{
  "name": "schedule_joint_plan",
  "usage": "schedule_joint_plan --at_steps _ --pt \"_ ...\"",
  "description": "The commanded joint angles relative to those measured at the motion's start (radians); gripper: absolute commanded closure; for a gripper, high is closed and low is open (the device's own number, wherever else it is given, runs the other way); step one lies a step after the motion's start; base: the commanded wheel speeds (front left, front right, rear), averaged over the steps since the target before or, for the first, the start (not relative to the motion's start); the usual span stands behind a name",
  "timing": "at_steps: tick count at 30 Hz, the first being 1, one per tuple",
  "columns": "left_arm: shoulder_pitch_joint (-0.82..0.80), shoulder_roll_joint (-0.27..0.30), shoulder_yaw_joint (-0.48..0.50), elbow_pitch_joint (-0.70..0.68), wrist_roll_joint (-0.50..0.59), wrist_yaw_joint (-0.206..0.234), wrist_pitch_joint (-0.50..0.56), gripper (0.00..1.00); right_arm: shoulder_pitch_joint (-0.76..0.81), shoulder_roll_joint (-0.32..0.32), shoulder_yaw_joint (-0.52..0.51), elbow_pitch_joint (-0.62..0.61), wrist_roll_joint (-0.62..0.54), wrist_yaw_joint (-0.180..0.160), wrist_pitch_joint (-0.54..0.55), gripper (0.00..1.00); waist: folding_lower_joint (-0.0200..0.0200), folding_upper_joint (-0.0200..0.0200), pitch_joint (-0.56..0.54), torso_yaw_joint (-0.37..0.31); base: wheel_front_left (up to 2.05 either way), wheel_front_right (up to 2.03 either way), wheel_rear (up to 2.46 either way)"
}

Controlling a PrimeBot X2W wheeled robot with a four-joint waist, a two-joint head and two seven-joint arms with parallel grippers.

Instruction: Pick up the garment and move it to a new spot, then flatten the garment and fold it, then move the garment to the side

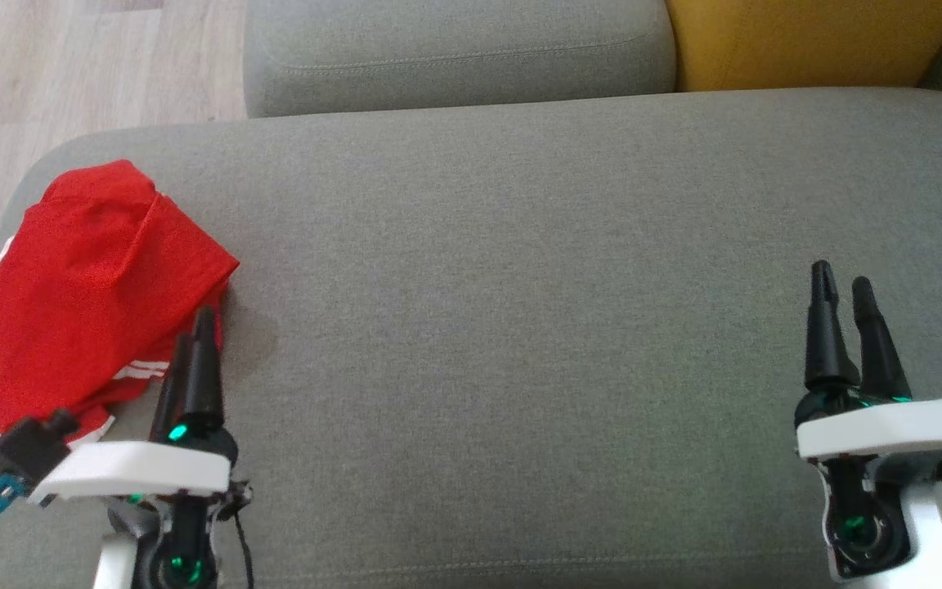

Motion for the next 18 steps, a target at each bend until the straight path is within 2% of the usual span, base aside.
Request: schedule_joint_plan --at_steps 1,11,18 --pt "-0.060 0.013 0.004 -0.049 0.047 0.005 -0.012 0.00 -0.057 -0.022 0.025 -0.045 -0.049 0.004 -0.014 0.00 0.0000 -0.0001 0.001 -0.001 0.00 0.00 0.00" --pt "-0.064 0.015 -0.072 -0.050 0.301 0.028 -0.041 0.00 -0.057 -0.032 0.050 -0.016 -0.249 0.005 -0.043 0.00 0.0000 -0.0001 0.004 -0.010 0.00 0.00 0.00" --pt "-0.066 0.015 -0.095 -0.039 0.390 0.064 -0.061 0.00 -0.059 -0.017 0.034 0.013 -0.371 0.005 -0.057 0.00 0.0000 -0.0001 0.003 -0.015 0.00 0.00 0.00"
